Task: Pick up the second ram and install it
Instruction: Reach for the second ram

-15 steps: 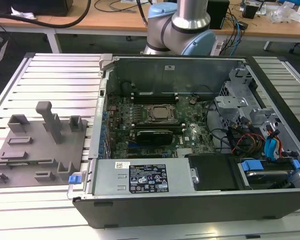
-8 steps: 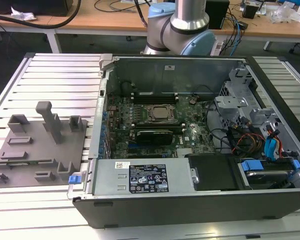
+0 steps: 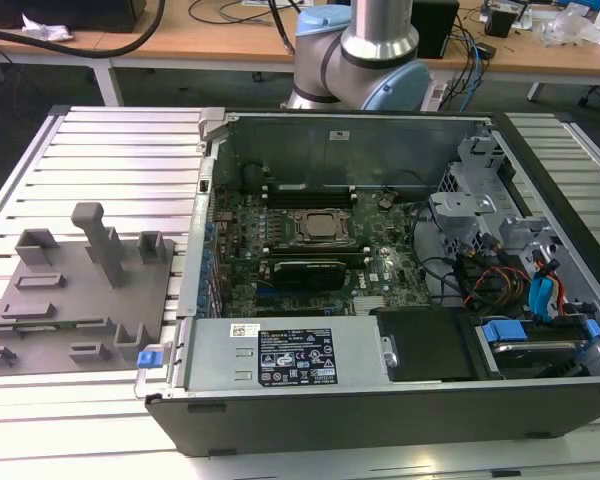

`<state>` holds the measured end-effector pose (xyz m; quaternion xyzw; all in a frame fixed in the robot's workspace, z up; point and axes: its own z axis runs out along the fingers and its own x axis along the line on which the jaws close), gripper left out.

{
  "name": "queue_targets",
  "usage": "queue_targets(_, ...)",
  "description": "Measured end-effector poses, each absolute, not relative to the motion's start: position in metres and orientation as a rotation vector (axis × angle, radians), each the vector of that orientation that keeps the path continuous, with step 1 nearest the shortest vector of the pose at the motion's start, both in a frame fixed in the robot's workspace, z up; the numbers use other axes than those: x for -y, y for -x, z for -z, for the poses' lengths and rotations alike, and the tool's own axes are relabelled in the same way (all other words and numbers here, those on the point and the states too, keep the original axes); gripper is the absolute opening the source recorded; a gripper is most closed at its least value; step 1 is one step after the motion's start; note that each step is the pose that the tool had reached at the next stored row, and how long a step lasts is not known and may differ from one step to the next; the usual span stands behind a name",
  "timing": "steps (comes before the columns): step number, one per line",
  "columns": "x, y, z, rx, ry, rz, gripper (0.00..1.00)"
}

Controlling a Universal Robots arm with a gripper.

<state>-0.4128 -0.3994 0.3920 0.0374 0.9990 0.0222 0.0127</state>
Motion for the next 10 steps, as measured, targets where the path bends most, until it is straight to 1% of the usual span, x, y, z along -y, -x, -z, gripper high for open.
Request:
queue_targets(5,0.406,0.41,-0.391,-3.113,-0.116,-0.069,0.11)
queue_targets(10,0.418,0.409,-0.391,-3.114,-0.117,-0.069,0.11)
